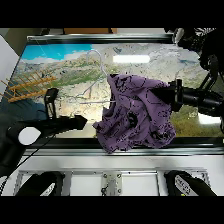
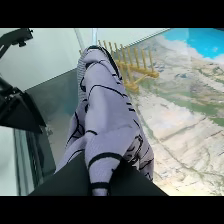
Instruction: Fold the clothes and pants, and hang the long-sleeved shirts on hangers.
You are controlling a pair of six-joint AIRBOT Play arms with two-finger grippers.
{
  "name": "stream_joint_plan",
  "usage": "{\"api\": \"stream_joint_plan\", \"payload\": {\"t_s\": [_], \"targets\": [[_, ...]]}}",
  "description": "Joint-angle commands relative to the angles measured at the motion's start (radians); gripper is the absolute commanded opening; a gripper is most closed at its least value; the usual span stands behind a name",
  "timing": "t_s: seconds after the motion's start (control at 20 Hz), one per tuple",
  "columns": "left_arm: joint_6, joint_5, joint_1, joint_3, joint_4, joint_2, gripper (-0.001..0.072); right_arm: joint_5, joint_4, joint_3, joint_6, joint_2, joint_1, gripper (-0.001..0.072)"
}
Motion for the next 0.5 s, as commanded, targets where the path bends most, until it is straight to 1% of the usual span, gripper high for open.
{"api": "stream_joint_plan", "payload": {"t_s": [0.0, 0.05, 0.1, 0.3, 0.45], "targets": [[-0.123, 0.069, -0.143, 0.102, 0.090, -0.147, 0.0510, -0.010, 0.003, 0.001, 0.007, 0.007, 0.001, 0.0017], [-0.156, 0.069, -0.155, 0.146, 0.119, -0.189, 0.0510, -0.010, 0.003, 0.001, 0.008, 0.007, 0.001, 0.0017], [-0.168, 0.069, -0.160, 0.183, 0.122, -0.224, 0.0510, -0.010, 0.003, 0.001, 0.007, 0.007, 0.001, 0.0018], [-0.168, 0.068, -0.160, 0.281, 0.112, -0.335, 0.0510, -0.010, -0.005, 0.001, 0.007, 0.007, 0.002, 0.0018], [-0.168, 0.069, -0.198, 0.307, 0.095, -0.386, 0.0510, -0.010, -0.016, 0.001, 0.007, 0.007, 0.002, 0.0018]]}}
